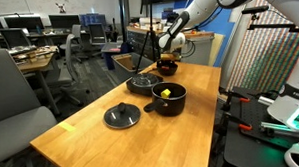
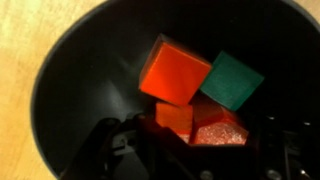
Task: Take the blocks out of the bowl, put them in the pot, pick the pot and put it on the stove then cover it with the lid
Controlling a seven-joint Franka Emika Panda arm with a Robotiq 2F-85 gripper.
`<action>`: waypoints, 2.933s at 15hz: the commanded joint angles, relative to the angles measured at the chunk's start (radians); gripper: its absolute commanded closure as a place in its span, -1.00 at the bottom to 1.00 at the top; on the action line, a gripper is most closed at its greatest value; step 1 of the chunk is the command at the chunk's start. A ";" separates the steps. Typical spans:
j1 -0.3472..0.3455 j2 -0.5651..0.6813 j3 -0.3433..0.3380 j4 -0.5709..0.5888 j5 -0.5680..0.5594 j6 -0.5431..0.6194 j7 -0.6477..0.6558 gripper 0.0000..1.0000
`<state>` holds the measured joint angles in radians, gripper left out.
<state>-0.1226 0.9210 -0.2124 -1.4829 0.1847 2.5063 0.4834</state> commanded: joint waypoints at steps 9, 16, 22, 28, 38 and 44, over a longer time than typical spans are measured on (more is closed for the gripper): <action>0.043 -0.444 0.038 -0.282 -0.180 -0.106 -0.297 -0.01; 0.096 -0.772 0.163 -0.630 -0.206 -0.050 -0.495 -0.01; 0.198 -0.929 0.311 -0.900 -0.142 0.016 -0.592 -0.01; 0.326 -0.935 0.435 -1.059 -0.066 0.015 -0.581 -0.01; 0.285 -0.758 0.386 -1.025 -0.120 0.316 -0.541 -0.01; 0.278 -0.792 0.364 -0.997 -0.179 0.222 -0.543 -1.00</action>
<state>0.1592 0.1718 0.1722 -2.5045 0.0702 2.8018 -0.0698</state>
